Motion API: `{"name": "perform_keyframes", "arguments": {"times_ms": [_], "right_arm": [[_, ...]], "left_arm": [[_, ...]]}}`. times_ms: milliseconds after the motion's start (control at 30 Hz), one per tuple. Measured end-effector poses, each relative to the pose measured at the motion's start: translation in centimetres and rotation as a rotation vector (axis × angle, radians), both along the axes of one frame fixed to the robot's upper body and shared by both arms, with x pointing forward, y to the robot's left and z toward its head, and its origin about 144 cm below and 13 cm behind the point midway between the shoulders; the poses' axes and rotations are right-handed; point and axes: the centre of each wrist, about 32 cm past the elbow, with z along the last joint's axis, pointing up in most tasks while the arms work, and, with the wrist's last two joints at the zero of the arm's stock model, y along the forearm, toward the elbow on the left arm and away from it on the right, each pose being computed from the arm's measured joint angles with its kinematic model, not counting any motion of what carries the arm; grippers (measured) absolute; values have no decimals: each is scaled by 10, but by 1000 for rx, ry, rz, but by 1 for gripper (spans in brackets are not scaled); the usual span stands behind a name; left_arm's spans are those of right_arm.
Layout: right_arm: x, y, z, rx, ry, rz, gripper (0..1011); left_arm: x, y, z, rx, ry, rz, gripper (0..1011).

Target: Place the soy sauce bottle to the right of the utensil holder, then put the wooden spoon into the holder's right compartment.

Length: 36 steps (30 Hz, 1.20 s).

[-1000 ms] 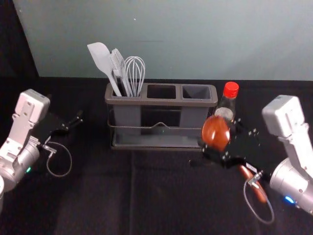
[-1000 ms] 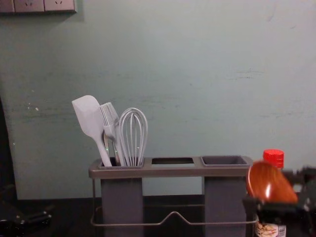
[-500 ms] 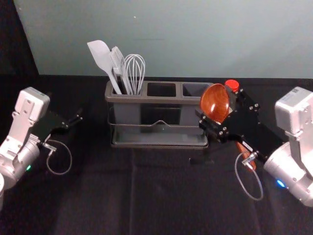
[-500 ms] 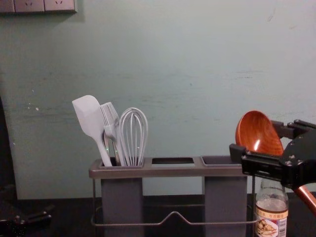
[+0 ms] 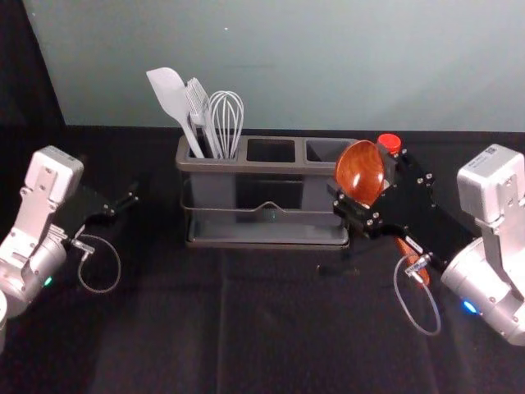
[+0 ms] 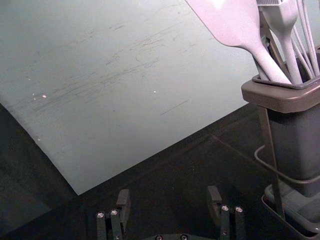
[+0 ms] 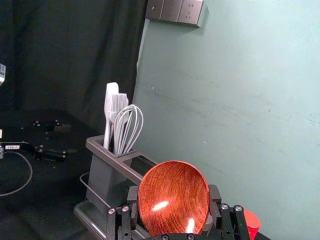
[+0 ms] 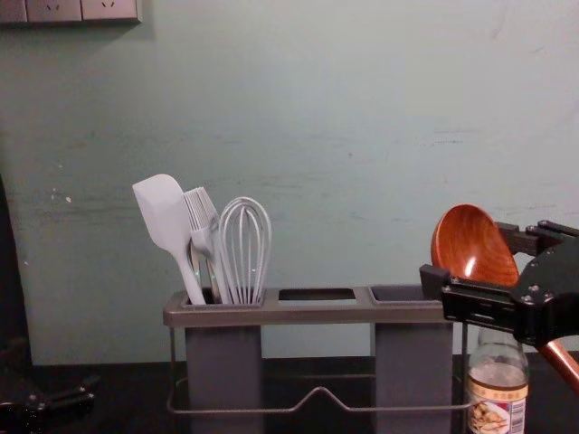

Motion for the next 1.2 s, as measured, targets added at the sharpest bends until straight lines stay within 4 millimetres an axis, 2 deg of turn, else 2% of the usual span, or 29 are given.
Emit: {"name": "perform_keyframes", "arguments": {"times_ms": [300, 633, 800, 1200], "right_arm": [[-2, 0, 0, 2, -19, -1, 838], [3, 12, 1, 163, -236, -29, 838], [19, 21, 0, 281, -323, -33, 838], [58, 37, 12, 421, -330, 40, 838]], "left_arm": [[0, 0, 0, 0, 0, 0, 1005], [0, 0, 0, 0, 0, 0, 1005], [0, 0, 0, 0, 0, 0, 1005], [0, 0, 0, 0, 0, 0, 1005]]}}
